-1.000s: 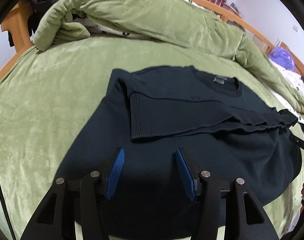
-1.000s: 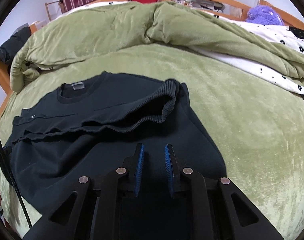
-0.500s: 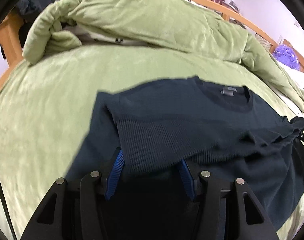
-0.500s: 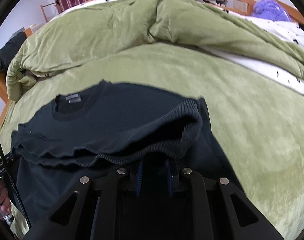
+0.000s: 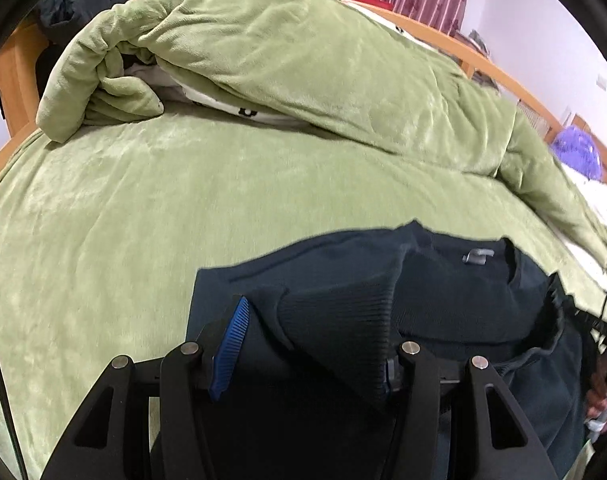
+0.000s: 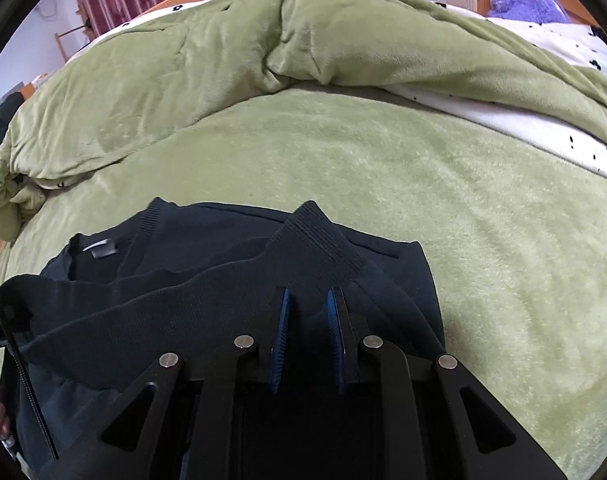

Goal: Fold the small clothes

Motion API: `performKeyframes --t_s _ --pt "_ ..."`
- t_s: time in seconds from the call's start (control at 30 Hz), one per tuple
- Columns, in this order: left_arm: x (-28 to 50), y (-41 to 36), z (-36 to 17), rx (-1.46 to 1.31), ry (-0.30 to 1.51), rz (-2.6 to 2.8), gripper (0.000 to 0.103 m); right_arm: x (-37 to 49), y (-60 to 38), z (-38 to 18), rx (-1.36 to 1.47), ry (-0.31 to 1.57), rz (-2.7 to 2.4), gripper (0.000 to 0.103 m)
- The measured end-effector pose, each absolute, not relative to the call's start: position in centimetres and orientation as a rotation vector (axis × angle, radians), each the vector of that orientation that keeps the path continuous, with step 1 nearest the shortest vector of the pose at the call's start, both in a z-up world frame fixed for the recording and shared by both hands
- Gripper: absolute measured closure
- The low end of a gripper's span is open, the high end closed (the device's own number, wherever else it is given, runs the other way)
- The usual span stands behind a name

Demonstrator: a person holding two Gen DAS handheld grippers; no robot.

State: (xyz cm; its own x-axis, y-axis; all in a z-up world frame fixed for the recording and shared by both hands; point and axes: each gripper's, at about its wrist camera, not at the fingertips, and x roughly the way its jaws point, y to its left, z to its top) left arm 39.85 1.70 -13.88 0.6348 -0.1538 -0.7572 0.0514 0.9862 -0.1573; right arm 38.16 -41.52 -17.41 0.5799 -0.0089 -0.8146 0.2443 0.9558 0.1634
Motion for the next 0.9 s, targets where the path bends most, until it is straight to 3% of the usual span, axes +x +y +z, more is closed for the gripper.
performKeyframes --t_s 0.33,0.5,0.9 --pt "37.2 3.2 -11.0 -0.195 0.837 -0.132 0.051 35.2 -41.9 -15.5 0.176 0.916 -0.221 0.083" --pt "35.9 3.5 -11.2 -0.209 0.839 -0.137 0.051 33.3 -43.2 -14.5 0.209 0.888 -0.228 0.078" --pt "32.7 2.2 -12.4 -0.180 0.858 -0.158 0.051 33.8 -42.1 -15.0 0.220 0.910 -0.171 0.077"
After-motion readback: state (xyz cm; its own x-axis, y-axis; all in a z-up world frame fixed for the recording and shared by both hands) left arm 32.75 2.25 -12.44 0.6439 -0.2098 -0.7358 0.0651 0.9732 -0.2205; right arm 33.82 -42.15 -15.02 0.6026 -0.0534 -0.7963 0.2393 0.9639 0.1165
